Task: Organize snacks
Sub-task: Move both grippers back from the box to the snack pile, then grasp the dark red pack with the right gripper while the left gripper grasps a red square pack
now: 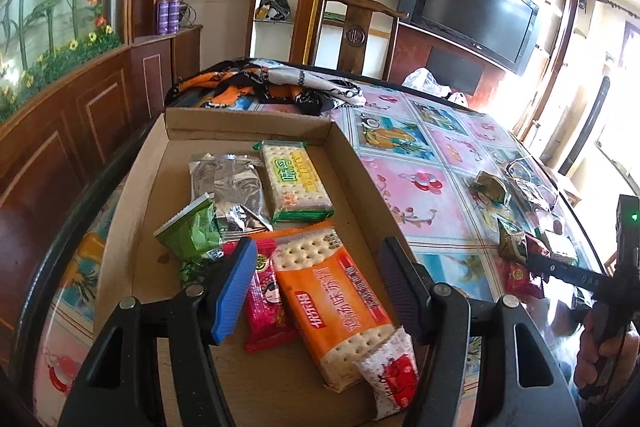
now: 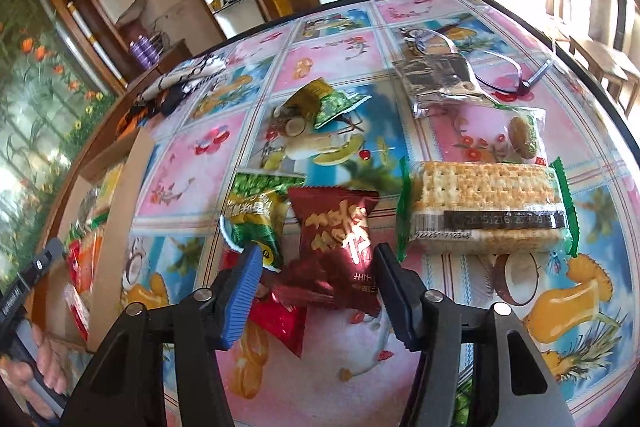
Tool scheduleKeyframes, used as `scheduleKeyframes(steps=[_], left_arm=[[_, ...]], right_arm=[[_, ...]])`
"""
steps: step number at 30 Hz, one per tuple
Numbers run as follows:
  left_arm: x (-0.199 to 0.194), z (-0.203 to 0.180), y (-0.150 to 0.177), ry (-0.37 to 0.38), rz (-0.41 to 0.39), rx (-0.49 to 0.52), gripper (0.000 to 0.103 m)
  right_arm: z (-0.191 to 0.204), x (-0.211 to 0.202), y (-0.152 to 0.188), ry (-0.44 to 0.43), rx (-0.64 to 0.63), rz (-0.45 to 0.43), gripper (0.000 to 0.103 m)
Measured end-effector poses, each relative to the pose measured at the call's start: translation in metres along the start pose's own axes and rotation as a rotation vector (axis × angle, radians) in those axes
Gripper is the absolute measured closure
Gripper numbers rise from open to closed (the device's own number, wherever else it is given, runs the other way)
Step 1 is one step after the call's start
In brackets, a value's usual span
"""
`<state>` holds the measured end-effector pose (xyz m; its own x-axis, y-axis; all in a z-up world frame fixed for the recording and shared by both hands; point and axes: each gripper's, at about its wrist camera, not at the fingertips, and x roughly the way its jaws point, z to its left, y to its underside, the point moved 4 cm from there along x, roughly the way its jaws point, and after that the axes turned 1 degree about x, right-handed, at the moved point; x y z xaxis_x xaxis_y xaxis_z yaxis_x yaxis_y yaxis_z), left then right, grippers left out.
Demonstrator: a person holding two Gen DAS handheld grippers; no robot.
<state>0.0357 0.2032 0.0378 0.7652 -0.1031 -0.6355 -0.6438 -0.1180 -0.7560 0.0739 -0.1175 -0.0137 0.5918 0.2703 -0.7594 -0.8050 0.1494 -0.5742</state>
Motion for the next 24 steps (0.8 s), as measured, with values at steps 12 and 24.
scheduleKeyframes(steps=[12,24], left_arm=[[-0.021,-0.1,-0.008,0.206,0.029,0.084,0.038],[0.032,-0.202,0.024,0.267,0.274,0.211,0.03]], right_arm=[[0.013,-0.009,0.01,-0.051,-0.106,-0.01,0.053],[-0.046,-0.038,-0.009,-0.106,0.165,-0.101,0.053]])
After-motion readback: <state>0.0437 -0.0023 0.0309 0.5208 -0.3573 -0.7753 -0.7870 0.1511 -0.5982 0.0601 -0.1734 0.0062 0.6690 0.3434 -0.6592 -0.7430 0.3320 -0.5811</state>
